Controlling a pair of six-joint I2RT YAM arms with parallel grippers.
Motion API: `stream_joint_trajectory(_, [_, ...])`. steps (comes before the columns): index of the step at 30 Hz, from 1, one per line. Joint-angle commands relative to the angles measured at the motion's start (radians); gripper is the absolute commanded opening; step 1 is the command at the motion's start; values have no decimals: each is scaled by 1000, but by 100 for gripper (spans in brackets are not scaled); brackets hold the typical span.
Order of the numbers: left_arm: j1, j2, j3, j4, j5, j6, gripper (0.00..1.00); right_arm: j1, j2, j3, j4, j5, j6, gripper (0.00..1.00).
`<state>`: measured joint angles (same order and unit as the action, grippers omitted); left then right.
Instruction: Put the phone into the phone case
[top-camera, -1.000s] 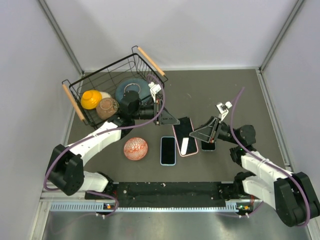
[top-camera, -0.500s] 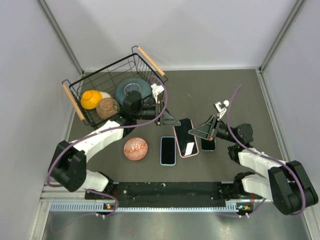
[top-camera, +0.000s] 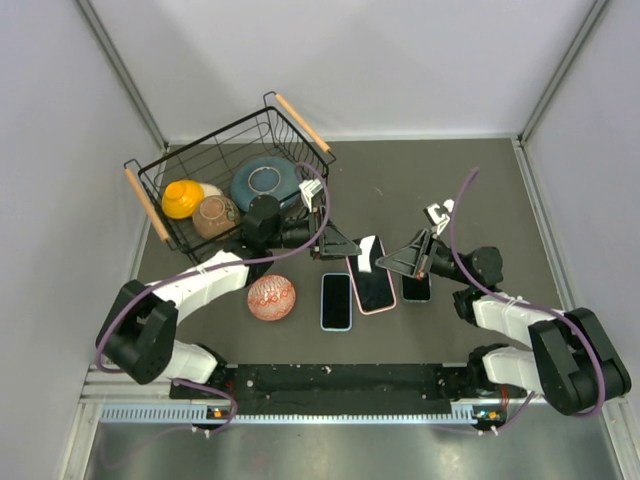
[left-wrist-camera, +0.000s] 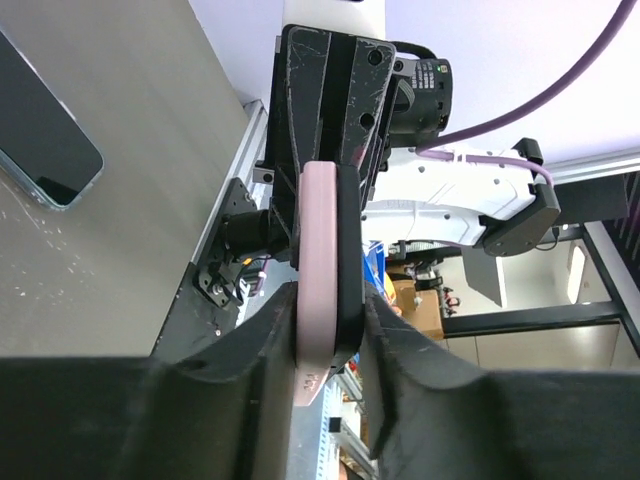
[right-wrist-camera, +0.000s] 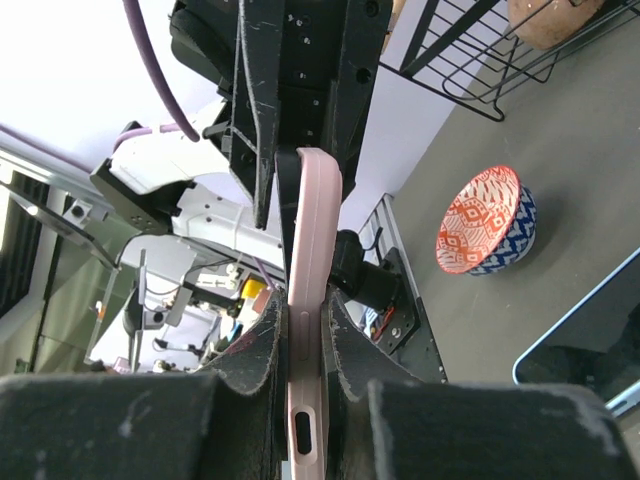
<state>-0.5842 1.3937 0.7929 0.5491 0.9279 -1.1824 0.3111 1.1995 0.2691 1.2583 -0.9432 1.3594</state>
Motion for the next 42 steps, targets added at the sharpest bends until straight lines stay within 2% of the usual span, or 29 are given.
stream_joint_trajectory(1, [-3, -50, 12, 98, -3, -42, 26, -4, -11, 21, 294, 27, 29, 1])
stream_joint_trajectory(2, [-5, -50, 12, 94, -6, -40, 4, -4, -12, 16, 300, 30, 33, 3])
stream_joint_trajectory(3, [-3, -50, 19, 78, -4, -25, 0, -4, -14, 12, 306, 32, 37, 6])
stream_joint_trajectory(4, [-6, -48, 26, 55, 0, -5, 0, -4, -15, 7, 308, 35, 43, 16])
stream_joint_trajectory(6, [-8, -39, 67, -71, 14, 96, 0, -4, -14, 7, 305, 37, 43, 25])
stream_joint_trajectory(7, [-12, -35, 81, -109, 17, 130, 0, -4, -12, 12, 303, 37, 44, 35])
stream_joint_trajectory(10, [-19, -15, 118, -198, 34, 220, 0, -6, 11, 27, 294, 43, 47, 44])
stream_joint_trajectory(11, [-20, -10, 132, -215, 40, 236, 0, -4, 18, 31, 293, 44, 46, 44])
stream_joint_trajectory(12, [-22, -4, 138, -228, 46, 269, 0, -4, 41, 35, 290, 44, 43, 41])
stream_joint_trajectory(13, [-22, -1, 146, -268, 49, 286, 0, -4, 52, 41, 289, 41, 32, 22])
stream_joint_trajectory(15, [-20, -4, 169, -316, 45, 326, 0, -6, 77, 42, 294, 34, 27, 5])
stream_joint_trajectory(16, [-20, -5, 175, -342, 45, 329, 0, -4, 90, 38, 299, 38, 35, 0])
stream_joint_trajectory(17, [-20, -10, 181, -350, 45, 331, 4, -4, 95, 36, 309, 46, 43, 0])
stream_joint_trajectory(18, [-19, -21, 183, -356, 42, 337, 13, -4, 95, 36, 323, 46, 44, 0])
stream_joint_trajectory(19, [-16, -25, 184, -360, 35, 340, 33, -4, 92, 38, 323, 44, 41, 0])
stream_joint_trajectory(21, [-9, -38, 181, -373, 6, 325, 44, -4, 87, 42, 326, 29, 41, 0])
stream_joint_trajectory(23, [-2, -42, 146, -289, 8, 275, 48, -4, 75, 39, 329, 18, 46, 0])
stream_joint_trajectory(27, [1, -53, 63, -64, 9, 66, 52, -4, 48, 35, 331, 3, 46, 0])
stream_joint_trajectory(34, [0, -56, 23, -3, -8, -8, 52, -4, 31, 42, 328, -3, 64, 0])
stream_joint_trajectory(36, [1, -62, 19, -2, -15, -13, 49, -4, 25, 35, 329, -2, 66, 0])
stream_joint_trajectory(38, [-2, -59, 19, -8, -20, 0, 42, -4, 20, 29, 328, 4, 64, 0])
stream_joint_trajectory(39, [0, -55, 22, -15, -18, 7, 26, -4, 20, 28, 326, 6, 70, 0])
stream_joint_trajectory(40, [-2, -41, 34, -24, -11, 13, 17, -4, 20, 30, 326, 1, 72, 2])
stream_joint_trajectory(41, [0, -36, 42, -32, -2, 33, 7, -4, 20, 33, 325, -2, 73, 7])
stream_joint_trajectory(42, [-2, -29, 51, -44, 5, 56, 1, -4, 18, 35, 316, 0, 73, 18])
